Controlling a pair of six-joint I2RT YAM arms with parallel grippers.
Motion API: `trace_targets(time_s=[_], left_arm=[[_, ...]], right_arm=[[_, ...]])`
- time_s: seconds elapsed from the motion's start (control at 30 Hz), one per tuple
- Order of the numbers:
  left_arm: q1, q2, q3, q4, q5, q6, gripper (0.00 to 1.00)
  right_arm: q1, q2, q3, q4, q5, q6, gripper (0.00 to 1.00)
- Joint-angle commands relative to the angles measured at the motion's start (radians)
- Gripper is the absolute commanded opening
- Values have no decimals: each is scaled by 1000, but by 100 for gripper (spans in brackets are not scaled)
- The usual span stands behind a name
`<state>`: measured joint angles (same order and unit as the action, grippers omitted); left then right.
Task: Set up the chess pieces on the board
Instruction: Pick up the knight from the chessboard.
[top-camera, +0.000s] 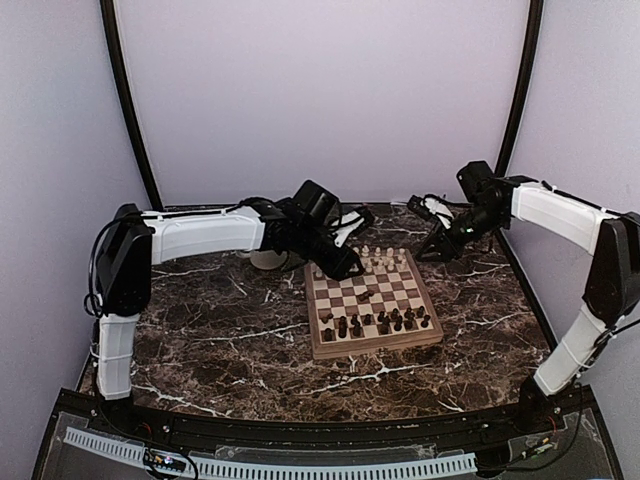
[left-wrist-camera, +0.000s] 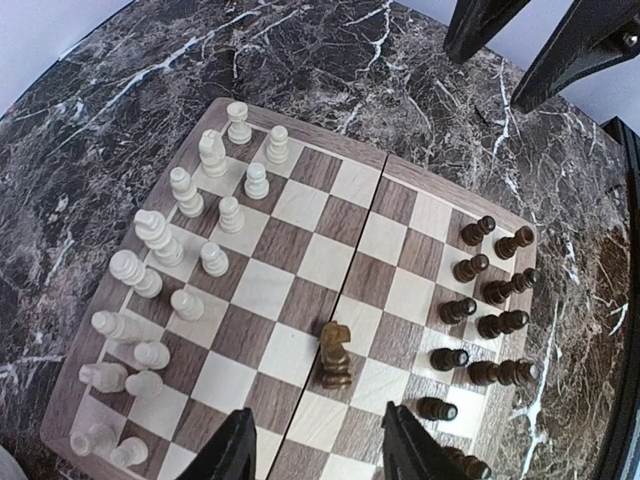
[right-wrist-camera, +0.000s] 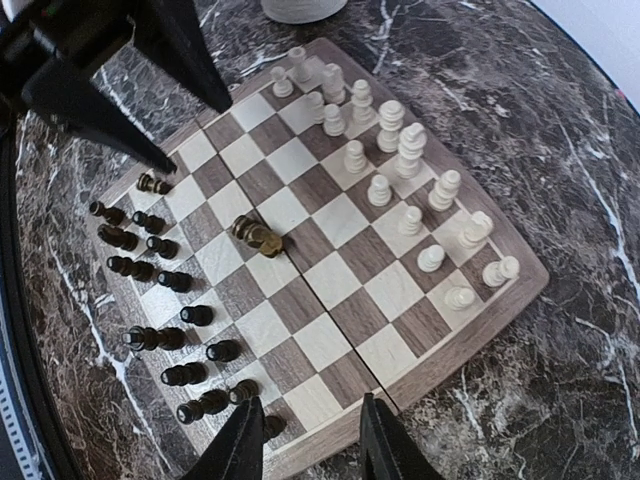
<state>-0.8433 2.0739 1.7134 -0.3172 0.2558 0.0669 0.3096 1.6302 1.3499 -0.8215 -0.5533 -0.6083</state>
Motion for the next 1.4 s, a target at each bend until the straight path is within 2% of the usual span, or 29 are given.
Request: trace_targets(time_s=[0.0, 0.33, 0.73, 0.87, 1.0, 1.13, 1.37], left_arm=[[-35, 78, 136, -130, -54, 4, 45], [-82, 277, 356, -300, -127, 19, 45], [-86, 342, 401, -375, -142, 19, 40], [-87, 350, 402, -392, -148, 21, 33], [-87, 358, 406, -397, -133, 22, 19], [-86, 357, 424, -390, -151, 22, 11], [-85, 293, 436, -325, -187, 35, 3]], right_arm=[[-56, -55, -51, 131, -10, 95, 35], [-99, -81, -90, 169, -22, 112, 35], [-104, -80, -101, 170, -27, 102, 36], [-104, -75, -100, 170, -25, 100, 36], [-104, -70, -93, 164, -27, 101, 36], [-104, -70, -80, 156, -32, 102, 36], [-104, -60, -30, 122, -63, 103, 36]])
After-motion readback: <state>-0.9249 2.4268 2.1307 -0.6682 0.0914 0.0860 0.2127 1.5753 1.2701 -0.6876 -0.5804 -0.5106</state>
